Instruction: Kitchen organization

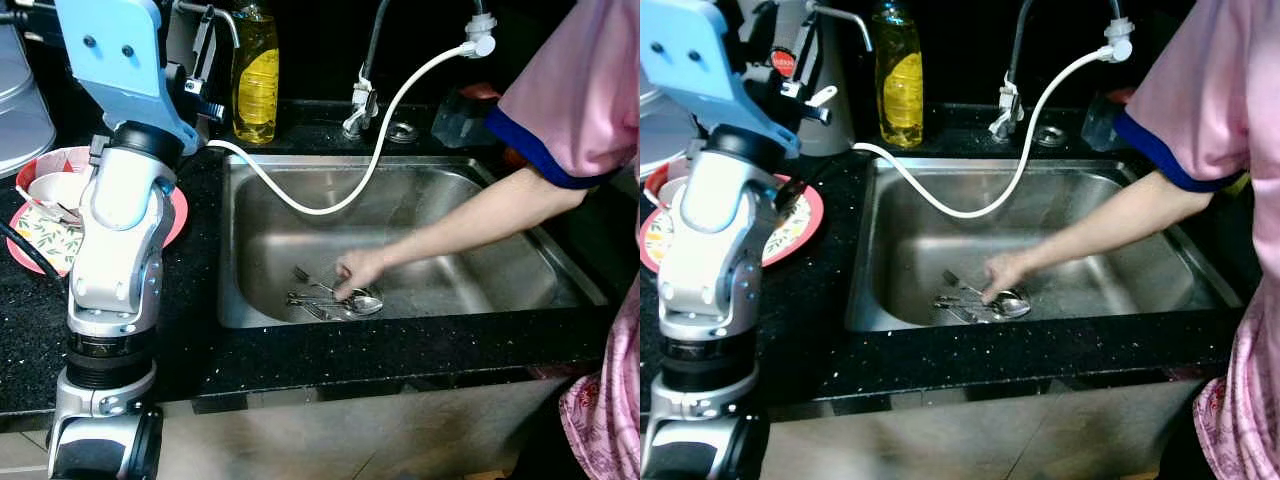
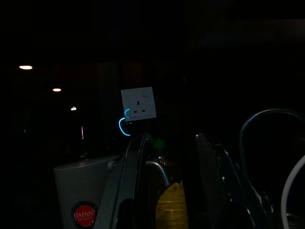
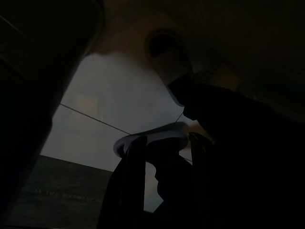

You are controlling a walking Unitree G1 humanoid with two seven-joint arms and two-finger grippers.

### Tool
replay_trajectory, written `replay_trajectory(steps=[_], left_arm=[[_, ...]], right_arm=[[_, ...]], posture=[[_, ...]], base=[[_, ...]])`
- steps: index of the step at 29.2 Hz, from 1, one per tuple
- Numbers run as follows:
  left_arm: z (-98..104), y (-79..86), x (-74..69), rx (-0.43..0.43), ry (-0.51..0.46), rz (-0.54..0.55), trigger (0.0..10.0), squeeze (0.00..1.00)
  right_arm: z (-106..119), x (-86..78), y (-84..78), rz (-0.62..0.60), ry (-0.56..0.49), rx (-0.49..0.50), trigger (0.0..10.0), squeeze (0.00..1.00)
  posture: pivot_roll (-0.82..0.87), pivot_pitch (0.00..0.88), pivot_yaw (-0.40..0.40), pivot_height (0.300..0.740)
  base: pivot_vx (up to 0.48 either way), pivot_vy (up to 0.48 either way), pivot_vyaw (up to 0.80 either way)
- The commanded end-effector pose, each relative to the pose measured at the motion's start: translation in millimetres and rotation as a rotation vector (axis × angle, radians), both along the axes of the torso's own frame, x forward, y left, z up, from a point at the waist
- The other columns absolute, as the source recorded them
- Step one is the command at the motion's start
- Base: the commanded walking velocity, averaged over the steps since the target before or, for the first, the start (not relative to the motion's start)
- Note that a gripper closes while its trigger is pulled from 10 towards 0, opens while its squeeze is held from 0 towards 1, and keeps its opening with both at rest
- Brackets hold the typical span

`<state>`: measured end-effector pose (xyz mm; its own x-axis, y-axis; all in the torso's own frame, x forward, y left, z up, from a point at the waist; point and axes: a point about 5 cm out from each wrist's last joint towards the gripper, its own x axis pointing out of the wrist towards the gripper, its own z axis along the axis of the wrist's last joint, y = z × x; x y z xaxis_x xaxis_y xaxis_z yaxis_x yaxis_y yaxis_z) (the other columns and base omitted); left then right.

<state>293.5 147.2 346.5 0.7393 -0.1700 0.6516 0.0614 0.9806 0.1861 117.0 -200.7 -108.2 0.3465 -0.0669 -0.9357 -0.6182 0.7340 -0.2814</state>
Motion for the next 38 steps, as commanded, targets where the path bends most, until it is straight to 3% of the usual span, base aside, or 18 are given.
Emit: replay_trajectory(steps=[1,5,7,8,9,10,12,13,16,18,22,25,29,36,38], left_arm=[[-4.6,-2.5,0.9,0.000,0.010,-0.007,10.0,0.00],[-5.6,-2.7,0.9,-0.001,0.010,-0.006,10.0,0.00],[-6.1,-3.4,0.8,-0.002,0.010,-0.006,10.0,0.00],[-6.1,-3.4,0.8,-0.002,0.010,-0.006,10.0,0.00],[-5.7,-4.0,1.2,0.002,0.011,-0.009,10.0,0.00],[-5.7,-4.0,1.2,0.002,0.011,-0.009,10.0,0.00],[-4.9,-3.4,2.1,0.005,0.011,-0.010,10.0,0.00],[-4.9,-3.4,2.1,0.005,0.011,-0.010,10.0,0.00],[-3.8,-3.1,4.0,0.010,0.010,-0.015,10.0,0.00],[-3.6,-4.1,4.7,0.012,0.009,-0.019,10.0,0.00],[0.3,-6.8,4.7,0.021,0.000,-0.030,10.0,0.00],[-1.0,-4.2,3.8,0.026,0.004,-0.026,10.0,0.00],[-1.5,-4.8,5.7,0.029,0.005,-0.025,10.0,0.00],[-0.9,-5.1,4.8,0.021,-0.002,-0.023,10.0,0.00],[-2.7,-5.0,4.8,0.020,0.003,-0.021,10.0,0.00]], right_arm=[[1.0,0.4,-5.7,-0.002,0.003,-0.014,10.0,0.00],[1.3,1.7,-5.7,-0.023,-0.002,-0.006,10.0,0.00],[2.6,4.6,-8.8,-0.150,-0.016,0.026,10.0,0.00],[2.6,4.6,-8.8,-0.150,-0.016,0.026,10.0,0.00],[4.4,8.0,-14.6,-0.349,-0.038,0.079,10.0,0.00],[4.4,8.0,-14.6,-0.349,-0.038,0.079,10.0,0.00],[6.4,10.8,-21.2,-0.552,-0.064,0.133,10.0,0.00],[6.4,10.8,-21.2,-0.552,-0.064,0.133,10.0,0.00],[8.7,14.7,-26.4,-0.750,-0.092,0.204,10.0,0.00],[9.0,15.3,-27.2,-0.782,-0.097,0.219,10.0,0.00],[9.6,14.3,-31.4,-1.038,-0.132,0.306,10.0,0.00],[10.6,15.3,-34.7,-1.123,-0.152,0.324,10.0,0.00],[7.1,9.9,-26.4,-0.820,-0.082,0.222,10.0,0.00],[2.1,-1.2,-18.1,-0.641,-0.024,0.165,10.0,0.00],[2.4,1.0,-16.4,-0.641,-0.031,0.170,10.0,0.00]], posture=[[0.20,0.000,-0.065,0.740],[0.20,0.000,-0.067,0.740],[0.20,0.000,-0.057,0.740],[0.20,0.000,-0.057,0.740],[0.21,0.000,-0.056,0.740],[0.21,0.000,-0.056,0.740],[0.21,0.000,-0.049,0.740],[0.21,0.000,-0.049,0.740],[0.20,0.000,-0.035,0.740],[0.20,0.000,-0.033,0.740],[0.22,0.000,-0.027,0.740],[0.22,0.000,-0.023,0.740],[0.21,0.000,-0.020,0.740],[0.21,0.000,-0.032,0.740],[0.21,0.000,-0.030,0.740]], base=[[0.000,0.000,0.00],[0.000,0.000,0.00],[0.000,0.000,0.00],[0.000,0.000,0.00],[0.000,0.000,0.00],[0.000,0.000,0.00],[0.000,0.000,0.00],[0.000,0.000,0.00],[0.000,0.000,0.00],[0.000,0.000,0.00],[0.000,0.000,0.00],[0.000,0.000,0.00],[0.000,0.000,0.00],[0.000,0.000,0.00],[0.000,0.000,0.00]])
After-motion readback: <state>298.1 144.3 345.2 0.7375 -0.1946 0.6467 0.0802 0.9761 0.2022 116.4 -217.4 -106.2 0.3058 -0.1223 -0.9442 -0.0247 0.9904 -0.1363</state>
